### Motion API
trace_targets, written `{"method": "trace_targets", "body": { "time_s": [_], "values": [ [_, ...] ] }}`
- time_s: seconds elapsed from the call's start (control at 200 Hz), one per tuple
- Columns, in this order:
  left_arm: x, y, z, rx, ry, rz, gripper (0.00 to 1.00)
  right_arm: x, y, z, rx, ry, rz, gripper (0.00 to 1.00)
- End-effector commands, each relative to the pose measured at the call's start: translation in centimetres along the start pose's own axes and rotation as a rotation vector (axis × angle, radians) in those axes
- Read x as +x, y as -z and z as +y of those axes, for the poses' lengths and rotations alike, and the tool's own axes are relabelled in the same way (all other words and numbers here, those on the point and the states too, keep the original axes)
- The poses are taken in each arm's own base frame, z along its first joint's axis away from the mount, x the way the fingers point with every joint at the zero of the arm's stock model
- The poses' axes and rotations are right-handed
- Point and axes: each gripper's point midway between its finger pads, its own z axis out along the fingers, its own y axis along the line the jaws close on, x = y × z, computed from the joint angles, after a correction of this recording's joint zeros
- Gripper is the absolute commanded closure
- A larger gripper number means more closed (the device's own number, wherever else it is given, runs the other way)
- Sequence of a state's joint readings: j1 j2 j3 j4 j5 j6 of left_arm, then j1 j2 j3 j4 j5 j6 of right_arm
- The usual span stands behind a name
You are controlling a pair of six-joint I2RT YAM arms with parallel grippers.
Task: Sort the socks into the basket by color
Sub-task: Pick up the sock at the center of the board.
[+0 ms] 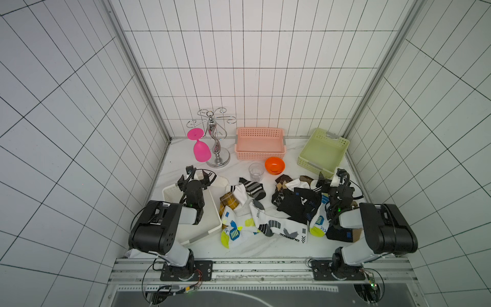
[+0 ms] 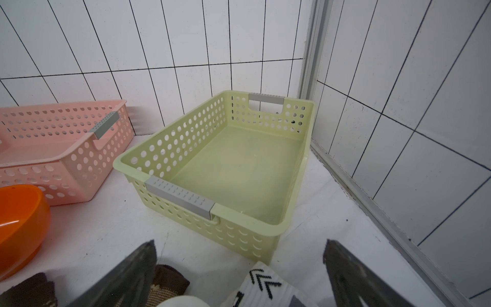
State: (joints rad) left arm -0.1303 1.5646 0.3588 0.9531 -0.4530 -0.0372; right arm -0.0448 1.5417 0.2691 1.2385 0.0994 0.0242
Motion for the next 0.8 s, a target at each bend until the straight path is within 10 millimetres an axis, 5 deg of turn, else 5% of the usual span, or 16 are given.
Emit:
{"method": "trace_targets", "body": {
  "time_s": [0.0, 0.425, 0.794],
  "values": [
    [-0.5, 0.2, 0.1, -0.008, 0.013, -0.017, 0.02, 0.2, 0.4, 0.1, 0.000, 0.016, -0.006, 0.01],
    [-0.7, 0.0, -0.8, 0.040, -0.010, -0.002, 0.02, 0.2, 0.5, 0.1, 0.000, 0.013, -0.006, 0.00],
    [-4.4, 0.2, -0.6, 0.009, -0.019, 0.019, 0.02, -2.0, 0.1, -1.6, 0.099, -0.033, 0.029, 0.00]
  ]
}}
